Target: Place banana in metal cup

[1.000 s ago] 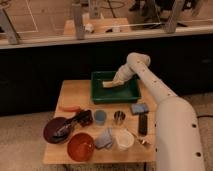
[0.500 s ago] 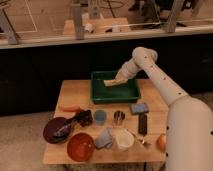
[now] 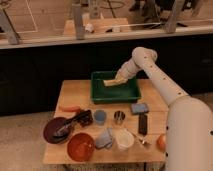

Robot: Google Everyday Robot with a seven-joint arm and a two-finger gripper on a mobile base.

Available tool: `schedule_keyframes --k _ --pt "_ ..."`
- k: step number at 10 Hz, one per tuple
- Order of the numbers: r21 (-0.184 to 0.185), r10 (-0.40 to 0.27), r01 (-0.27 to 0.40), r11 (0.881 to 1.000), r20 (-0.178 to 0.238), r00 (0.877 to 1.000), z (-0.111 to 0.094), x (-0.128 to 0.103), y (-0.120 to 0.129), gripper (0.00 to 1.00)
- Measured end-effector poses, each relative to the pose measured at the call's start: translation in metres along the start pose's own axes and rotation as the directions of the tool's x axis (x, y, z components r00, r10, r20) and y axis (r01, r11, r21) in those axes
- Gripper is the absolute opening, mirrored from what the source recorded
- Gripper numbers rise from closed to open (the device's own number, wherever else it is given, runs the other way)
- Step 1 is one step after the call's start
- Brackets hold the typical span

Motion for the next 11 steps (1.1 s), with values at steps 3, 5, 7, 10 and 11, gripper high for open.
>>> schedule_keyframes --k 3,5,7,10,11 --pt "-0.004 -0.006 0.007 1.000 0.002 1.000 0.000 -0.001 0.003 0.00" --pt "-0.011 -0.038 0.038 0.999 0.010 0.999 -0.012 -0.008 0.017 0.00" --pt "-0.017 -0.072 0.072 0.997 0.010 0.997 -0.028 -0.015 0.038 0.00" --pt "-0.019 -0.100 0.101 0.995 0.017 0.995 -0.048 -0.024 0.061 0.00" --pt "-0.017 -0.110 0.110 0.994 0.019 0.994 -0.055 -0.026 0.071 0.00"
